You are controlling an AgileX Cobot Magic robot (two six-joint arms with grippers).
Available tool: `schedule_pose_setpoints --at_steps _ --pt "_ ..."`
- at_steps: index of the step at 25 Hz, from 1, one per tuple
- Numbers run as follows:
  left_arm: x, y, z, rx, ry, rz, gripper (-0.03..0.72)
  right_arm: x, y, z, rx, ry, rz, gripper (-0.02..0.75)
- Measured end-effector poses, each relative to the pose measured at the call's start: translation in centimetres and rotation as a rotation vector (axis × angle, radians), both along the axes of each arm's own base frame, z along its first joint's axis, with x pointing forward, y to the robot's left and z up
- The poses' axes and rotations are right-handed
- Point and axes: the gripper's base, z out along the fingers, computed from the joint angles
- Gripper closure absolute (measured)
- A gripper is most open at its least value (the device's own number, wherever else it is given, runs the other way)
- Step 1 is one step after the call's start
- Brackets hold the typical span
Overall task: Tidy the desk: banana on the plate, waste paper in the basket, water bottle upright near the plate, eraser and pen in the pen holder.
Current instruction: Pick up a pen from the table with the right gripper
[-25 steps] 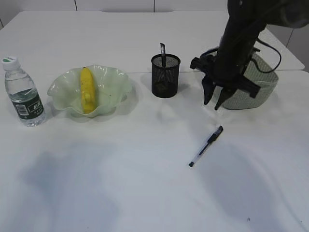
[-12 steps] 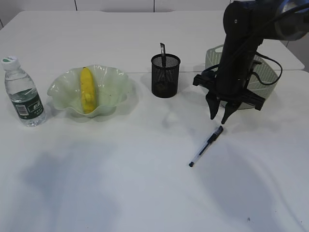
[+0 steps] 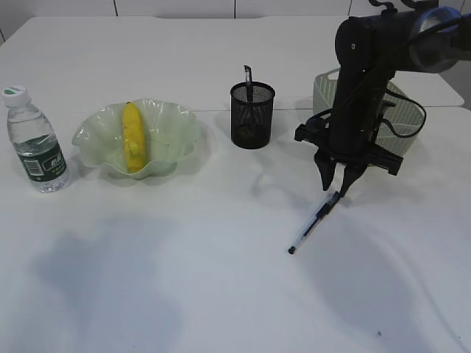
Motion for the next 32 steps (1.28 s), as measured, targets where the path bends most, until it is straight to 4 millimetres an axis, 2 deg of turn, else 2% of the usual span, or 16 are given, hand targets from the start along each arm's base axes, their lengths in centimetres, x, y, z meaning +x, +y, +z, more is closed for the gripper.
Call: schedule_pose_setpoints --at_steps 13,32 --pt "-0.1 0.0 -0.2 0.001 0.022 0.002 0.304 0.2 0.0 -1.9 -0.009 0.039 0.045 0.527" --pt "-0.1 0.0 -0.2 0.003 0.026 0.003 0.305 0.2 0.0 -1.9 -0.014 0.037 0.049 0.527"
